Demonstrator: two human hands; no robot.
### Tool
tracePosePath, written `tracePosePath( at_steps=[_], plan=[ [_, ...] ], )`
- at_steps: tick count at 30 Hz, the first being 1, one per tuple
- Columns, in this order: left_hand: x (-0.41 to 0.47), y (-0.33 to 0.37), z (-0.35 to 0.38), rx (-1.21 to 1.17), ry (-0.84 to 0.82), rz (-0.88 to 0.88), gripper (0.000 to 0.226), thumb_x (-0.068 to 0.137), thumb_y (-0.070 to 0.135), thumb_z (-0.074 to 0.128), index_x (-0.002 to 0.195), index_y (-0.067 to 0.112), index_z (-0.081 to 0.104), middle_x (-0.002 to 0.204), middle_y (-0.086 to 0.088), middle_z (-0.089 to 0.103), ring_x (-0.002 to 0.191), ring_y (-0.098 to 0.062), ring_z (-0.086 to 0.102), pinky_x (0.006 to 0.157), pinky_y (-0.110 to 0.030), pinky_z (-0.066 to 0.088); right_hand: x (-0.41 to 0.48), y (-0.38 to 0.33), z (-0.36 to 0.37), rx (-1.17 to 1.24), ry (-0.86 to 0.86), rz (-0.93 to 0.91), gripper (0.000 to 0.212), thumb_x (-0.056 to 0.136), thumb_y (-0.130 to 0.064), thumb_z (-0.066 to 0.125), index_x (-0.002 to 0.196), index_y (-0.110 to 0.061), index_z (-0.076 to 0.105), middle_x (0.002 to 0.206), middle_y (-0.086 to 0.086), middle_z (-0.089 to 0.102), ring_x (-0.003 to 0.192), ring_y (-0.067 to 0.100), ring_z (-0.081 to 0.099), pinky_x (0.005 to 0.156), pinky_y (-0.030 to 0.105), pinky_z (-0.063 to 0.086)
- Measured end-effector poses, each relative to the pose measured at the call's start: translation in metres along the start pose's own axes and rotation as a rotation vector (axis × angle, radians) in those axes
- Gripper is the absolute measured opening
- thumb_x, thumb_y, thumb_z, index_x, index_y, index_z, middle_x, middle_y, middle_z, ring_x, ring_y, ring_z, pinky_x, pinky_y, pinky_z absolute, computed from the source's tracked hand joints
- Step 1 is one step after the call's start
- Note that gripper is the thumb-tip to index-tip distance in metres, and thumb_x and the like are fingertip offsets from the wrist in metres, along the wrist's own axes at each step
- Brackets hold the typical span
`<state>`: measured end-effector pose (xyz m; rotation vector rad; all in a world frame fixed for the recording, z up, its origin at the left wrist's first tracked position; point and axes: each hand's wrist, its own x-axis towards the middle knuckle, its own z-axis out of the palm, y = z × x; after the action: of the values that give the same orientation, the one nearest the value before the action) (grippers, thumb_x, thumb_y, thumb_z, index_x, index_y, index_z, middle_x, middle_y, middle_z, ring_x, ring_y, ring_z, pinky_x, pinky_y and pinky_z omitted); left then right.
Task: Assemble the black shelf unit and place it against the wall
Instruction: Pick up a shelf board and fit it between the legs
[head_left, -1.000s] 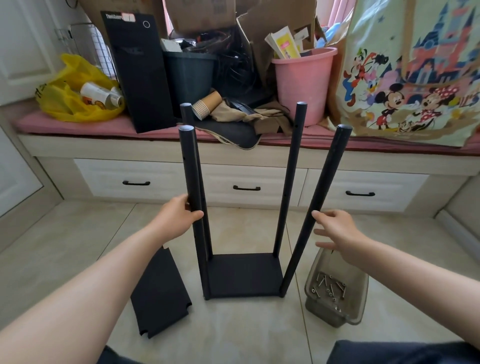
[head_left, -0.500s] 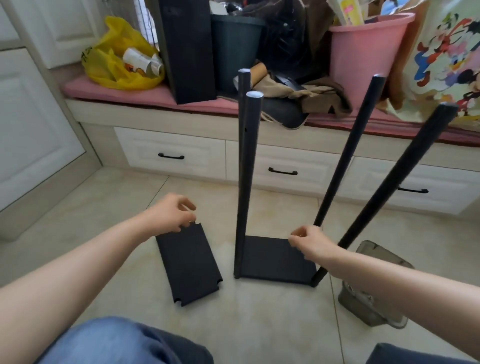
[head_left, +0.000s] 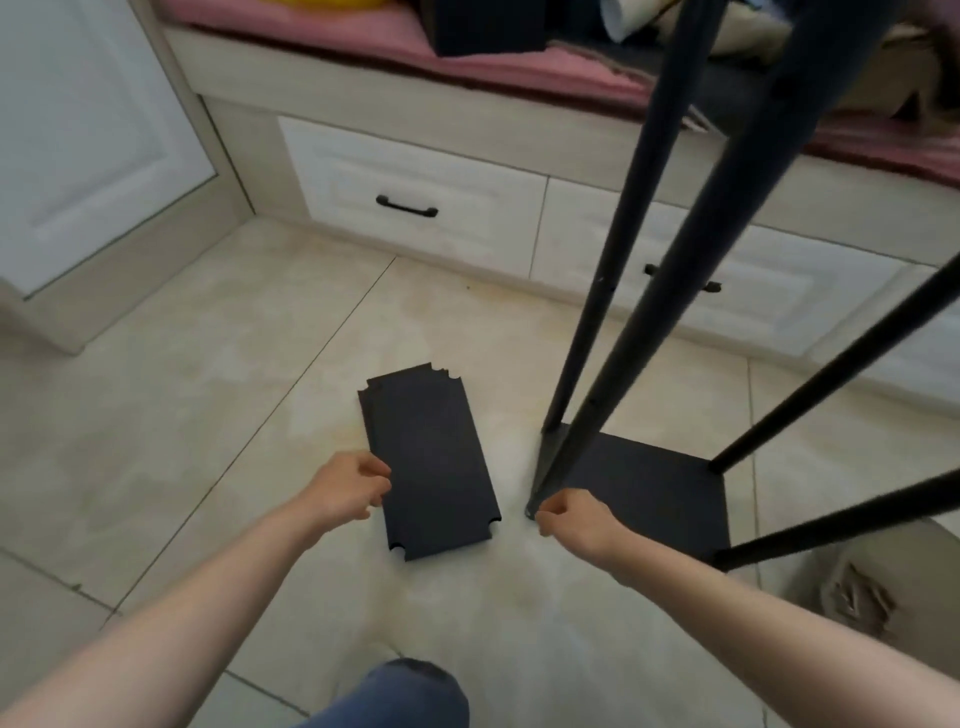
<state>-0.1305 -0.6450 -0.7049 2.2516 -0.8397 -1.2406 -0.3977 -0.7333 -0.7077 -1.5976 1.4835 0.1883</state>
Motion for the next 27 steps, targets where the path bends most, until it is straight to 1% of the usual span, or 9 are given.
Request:
tracePosePath(
  at_steps=[5, 8, 10, 13, 16, 18, 21, 23, 27],
  plan=[
    [0.014, -0.038, 0.035, 0.024, -0.045, -0.121, 0.038, 0.097, 0.012, 0.060, 0.135, 0.005, 0.054, 0.130, -0.013, 0.059, 0.117, -0.028, 0.059, 0.098, -0.040, 0.052, 0.036, 0.006, 0.031, -0.023, -0.120, 0.020, 0.036, 0.096, -0.026, 0.055, 0.109, 0.007, 0.061, 0.090, 0.012, 0.053, 0.081, 0.017, 0.047, 0.077, 0.034, 0.046],
    [0.017, -0.051, 0.050, 0.006, -0.040, -0.166, 0.051, 0.096, 0.015, 0.061, 0.144, 0.004, 0.044, 0.147, -0.013, 0.050, 0.128, -0.030, 0.052, 0.106, -0.042, 0.047, 0.052, 0.007, 0.044, 0.035, -0.198, 0.050, 0.053, 0.098, -0.036, 0.054, 0.141, -0.005, 0.046, 0.124, 0.008, 0.055, 0.105, 0.019, 0.053, 0.095, 0.033, 0.046],
    [0.018, -0.058, 0.058, -0.046, -0.043, -0.200, 0.063, 0.096, 0.017, 0.061, 0.151, 0.004, 0.034, 0.156, -0.012, 0.040, 0.137, -0.030, 0.046, 0.110, -0.043, 0.044, 0.060, 0.006, 0.052, 0.077, -0.226, 0.062, 0.059, 0.098, -0.036, 0.053, 0.147, -0.008, 0.037, 0.133, 0.007, 0.051, 0.117, 0.023, 0.054, 0.100, 0.036, 0.049],
    [0.017, -0.065, 0.067, -0.155, -0.059, -0.257, 0.065, 0.096, 0.016, 0.062, 0.153, 0.005, 0.031, 0.153, -0.011, 0.041, 0.132, -0.028, 0.048, 0.107, -0.040, 0.045, 0.069, 0.004, 0.064, 0.179, -0.277, 0.111, 0.051, 0.098, -0.033, 0.054, 0.143, -0.012, 0.040, 0.131, 0.005, 0.050, 0.114, 0.024, 0.055, 0.090, 0.034, 0.051],
    [0.015, -0.068, 0.076, -0.302, -0.092, -0.292, 0.033, 0.097, 0.010, 0.059, 0.128, 0.011, 0.051, 0.127, -0.006, 0.058, 0.104, -0.019, 0.056, 0.091, -0.034, 0.048, 0.073, 0.002, 0.075, 0.276, -0.311, 0.151, 0.035, 0.097, -0.029, 0.057, 0.129, -0.019, 0.046, 0.125, 0.001, 0.053, 0.109, 0.023, 0.057, 0.086, 0.034, 0.051],
    [0.014, -0.070, 0.081, -0.378, -0.086, -0.280, 0.025, 0.096, 0.006, 0.058, 0.120, 0.013, 0.054, 0.119, -0.004, 0.063, 0.103, -0.020, 0.057, 0.088, -0.034, 0.047, 0.075, 0.002, 0.081, 0.359, -0.307, 0.180, 0.035, 0.097, -0.026, 0.058, 0.129, -0.019, 0.047, 0.118, 0.000, 0.055, 0.105, 0.024, 0.058, 0.080, 0.033, 0.050],
    [0.013, -0.071, 0.083, -0.476, -0.044, -0.281, 0.024, 0.096, 0.003, 0.058, 0.119, 0.011, 0.058, 0.122, -0.008, 0.064, 0.112, -0.025, 0.059, 0.091, -0.034, 0.046, 0.076, 0.003, 0.085, 0.436, -0.280, 0.200, 0.033, 0.096, -0.022, 0.059, 0.127, -0.016, 0.048, 0.115, 0.002, 0.056, 0.103, 0.024, 0.058, 0.078, 0.033, 0.050],
    [0.013, -0.071, 0.082, -0.530, -0.013, -0.308, 0.027, 0.095, 0.002, 0.060, 0.120, 0.010, 0.056, 0.120, -0.013, 0.064, 0.108, -0.028, 0.058, 0.090, -0.035, 0.045, 0.077, 0.003, 0.085, 0.476, -0.268, 0.206, 0.032, 0.097, -0.020, 0.061, 0.126, -0.014, 0.049, 0.119, 0.005, 0.056, 0.104, 0.025, 0.058, 0.077, 0.033, 0.051],
    [0.016, -0.072, 0.077, -0.577, 0.035, -0.324, 0.045, 0.096, 0.009, 0.064, 0.139, 0.003, 0.049, 0.122, -0.017, 0.064, 0.107, -0.032, 0.062, 0.091, -0.038, 0.047, 0.077, 0.001, 0.082, 0.555, -0.221, 0.229, 0.033, 0.098, -0.019, 0.061, 0.125, -0.005, 0.050, 0.126, 0.012, 0.058, 0.107, 0.026, 0.061, 0.081, 0.036, 0.055]
  ],
)
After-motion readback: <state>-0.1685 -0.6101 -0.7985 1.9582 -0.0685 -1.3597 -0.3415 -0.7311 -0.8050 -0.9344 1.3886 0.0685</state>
